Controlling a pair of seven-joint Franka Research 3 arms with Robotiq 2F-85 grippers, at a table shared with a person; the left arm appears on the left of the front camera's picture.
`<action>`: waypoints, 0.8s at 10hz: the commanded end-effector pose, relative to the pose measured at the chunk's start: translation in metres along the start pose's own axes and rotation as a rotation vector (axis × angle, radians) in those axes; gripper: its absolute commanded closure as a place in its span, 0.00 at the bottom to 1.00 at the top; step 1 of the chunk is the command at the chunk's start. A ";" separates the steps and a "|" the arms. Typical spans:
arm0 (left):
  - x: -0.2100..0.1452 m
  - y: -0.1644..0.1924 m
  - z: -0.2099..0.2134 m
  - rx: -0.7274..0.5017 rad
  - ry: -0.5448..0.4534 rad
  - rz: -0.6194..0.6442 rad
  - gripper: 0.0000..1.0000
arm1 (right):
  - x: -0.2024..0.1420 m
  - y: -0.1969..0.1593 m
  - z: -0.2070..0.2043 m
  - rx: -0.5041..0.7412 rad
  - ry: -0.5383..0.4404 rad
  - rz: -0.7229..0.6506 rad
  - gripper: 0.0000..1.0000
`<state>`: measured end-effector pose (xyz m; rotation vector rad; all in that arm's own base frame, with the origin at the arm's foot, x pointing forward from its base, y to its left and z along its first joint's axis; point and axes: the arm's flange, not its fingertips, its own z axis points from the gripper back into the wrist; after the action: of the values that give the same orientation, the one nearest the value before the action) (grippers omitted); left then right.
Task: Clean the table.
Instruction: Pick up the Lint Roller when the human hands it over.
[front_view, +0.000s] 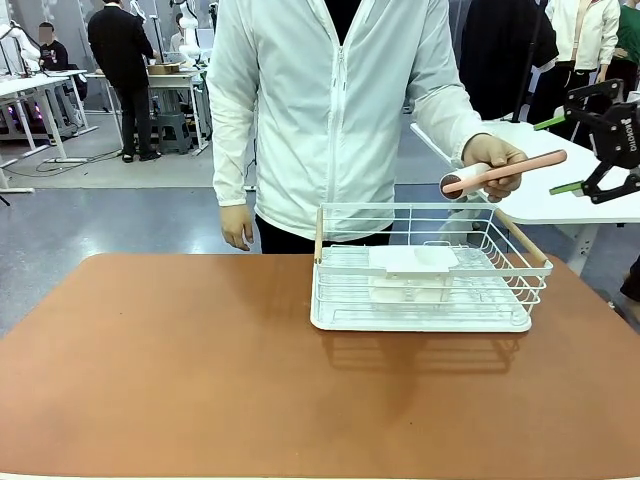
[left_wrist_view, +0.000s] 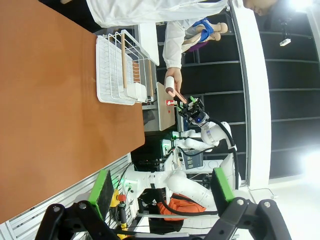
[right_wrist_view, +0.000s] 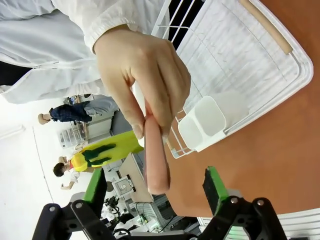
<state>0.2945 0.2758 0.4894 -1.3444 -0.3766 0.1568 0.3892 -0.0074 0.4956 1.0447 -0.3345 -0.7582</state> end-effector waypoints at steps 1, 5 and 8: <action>-0.002 0.000 0.003 -0.002 -0.004 -0.001 0.00 | -0.001 -0.005 -0.017 0.014 -0.032 0.032 0.00; -0.002 0.000 0.003 -0.002 -0.004 -0.001 0.00 | 0.012 -0.008 -0.032 0.047 -0.078 0.048 0.00; -0.002 0.000 0.003 -0.002 -0.004 -0.001 0.00 | 0.018 -0.008 -0.038 0.062 -0.082 0.052 0.42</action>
<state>0.2945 0.2759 0.4894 -1.3444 -0.3767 0.1570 0.4135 -0.0038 0.4748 1.0545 -0.4235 -0.7608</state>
